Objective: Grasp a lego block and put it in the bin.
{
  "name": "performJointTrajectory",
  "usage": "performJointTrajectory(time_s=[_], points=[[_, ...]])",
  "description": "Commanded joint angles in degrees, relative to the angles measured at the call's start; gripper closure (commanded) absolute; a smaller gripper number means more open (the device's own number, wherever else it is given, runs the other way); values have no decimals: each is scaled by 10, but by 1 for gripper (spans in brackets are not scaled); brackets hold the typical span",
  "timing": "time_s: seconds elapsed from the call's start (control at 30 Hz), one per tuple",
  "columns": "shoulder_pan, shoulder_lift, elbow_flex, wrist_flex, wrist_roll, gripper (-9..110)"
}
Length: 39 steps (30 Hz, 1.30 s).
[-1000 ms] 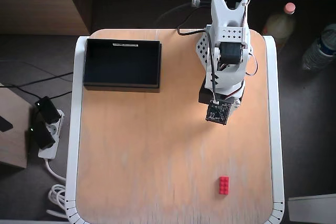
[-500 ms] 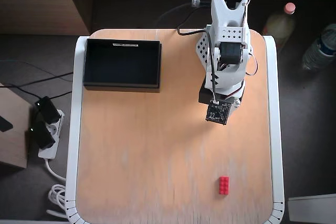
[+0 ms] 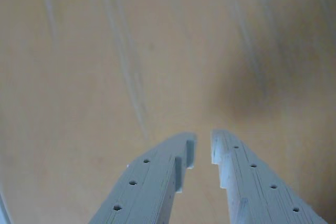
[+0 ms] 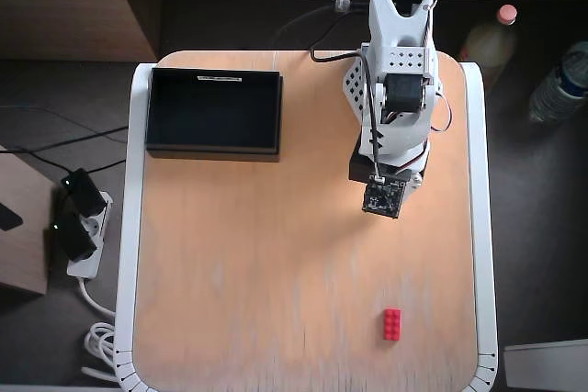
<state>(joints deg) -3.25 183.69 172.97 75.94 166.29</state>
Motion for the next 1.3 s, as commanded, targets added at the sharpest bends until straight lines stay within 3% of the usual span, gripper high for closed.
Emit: performJointTrajectory(time_s=[0.0,0.2,0.7,0.93,1.27], points=[[-15,52,89,4,-6,101],[-11,52,89,4,-2,101],[15,39,88,-21,126,101],[33,-65,71,-178,177,101],[33,-287,-154,-187,195,101]])
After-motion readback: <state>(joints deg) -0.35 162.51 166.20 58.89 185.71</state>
